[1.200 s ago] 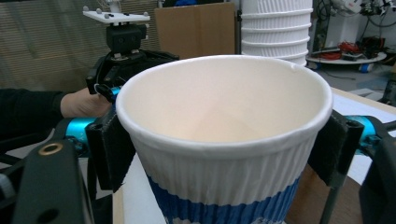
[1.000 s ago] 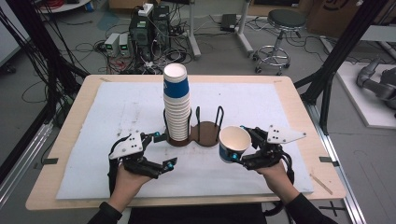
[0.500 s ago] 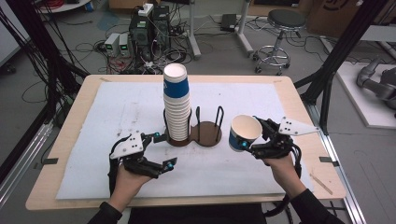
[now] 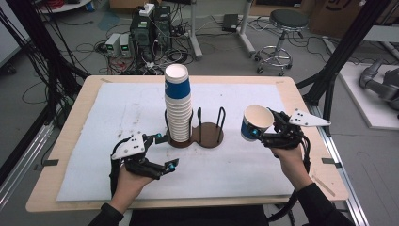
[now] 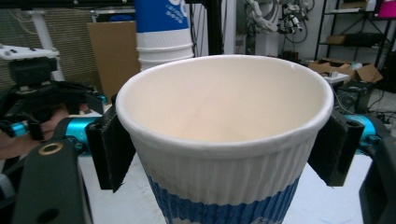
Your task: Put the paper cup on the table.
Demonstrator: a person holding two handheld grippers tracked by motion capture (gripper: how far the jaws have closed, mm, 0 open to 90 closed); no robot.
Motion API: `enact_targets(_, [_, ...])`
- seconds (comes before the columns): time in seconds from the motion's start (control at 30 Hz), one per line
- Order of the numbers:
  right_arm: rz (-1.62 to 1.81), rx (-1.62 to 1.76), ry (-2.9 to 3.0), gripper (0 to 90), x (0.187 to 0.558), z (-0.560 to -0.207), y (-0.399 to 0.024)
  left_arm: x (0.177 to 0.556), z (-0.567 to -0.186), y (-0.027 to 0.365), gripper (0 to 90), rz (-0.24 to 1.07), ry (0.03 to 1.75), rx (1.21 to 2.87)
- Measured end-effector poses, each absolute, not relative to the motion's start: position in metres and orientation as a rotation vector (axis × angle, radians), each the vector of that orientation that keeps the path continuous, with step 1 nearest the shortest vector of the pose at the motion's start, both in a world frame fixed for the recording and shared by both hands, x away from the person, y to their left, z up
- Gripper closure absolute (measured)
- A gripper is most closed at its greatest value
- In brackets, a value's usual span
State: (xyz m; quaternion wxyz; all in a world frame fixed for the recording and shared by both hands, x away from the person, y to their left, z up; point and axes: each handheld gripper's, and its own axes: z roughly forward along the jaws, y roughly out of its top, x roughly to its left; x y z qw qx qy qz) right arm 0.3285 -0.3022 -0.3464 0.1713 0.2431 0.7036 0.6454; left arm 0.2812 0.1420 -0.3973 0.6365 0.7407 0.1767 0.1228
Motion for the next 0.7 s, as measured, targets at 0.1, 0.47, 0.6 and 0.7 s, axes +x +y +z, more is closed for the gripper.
enact_targets(0.1, [1.820, 0.709, 1.990, 21.1, 0.335, -0.347, -0.305, 0.281, -0.397, 0.141, 13.2, 0.281, 0.400, 1.692])
enact_targets(0.47, [1.784, 0.779, 1.946, 21.1, 0.362, -0.354, -0.311, 0.281, -0.398, 0.141, 13.2, 0.278, 0.398, 1.694])
enact_targets(0.6, [1.756, 0.807, 1.940, 21.1, 0.372, -0.359, -0.312, 0.281, -0.398, 0.140, 13.2, 0.272, 0.394, 1.696])
enact_targets(0.7, [1.744, 0.844, 1.937, 21.1, 0.379, -0.364, -0.313, 0.282, -0.399, 0.140, 13.2, 0.274, 0.395, 1.696])
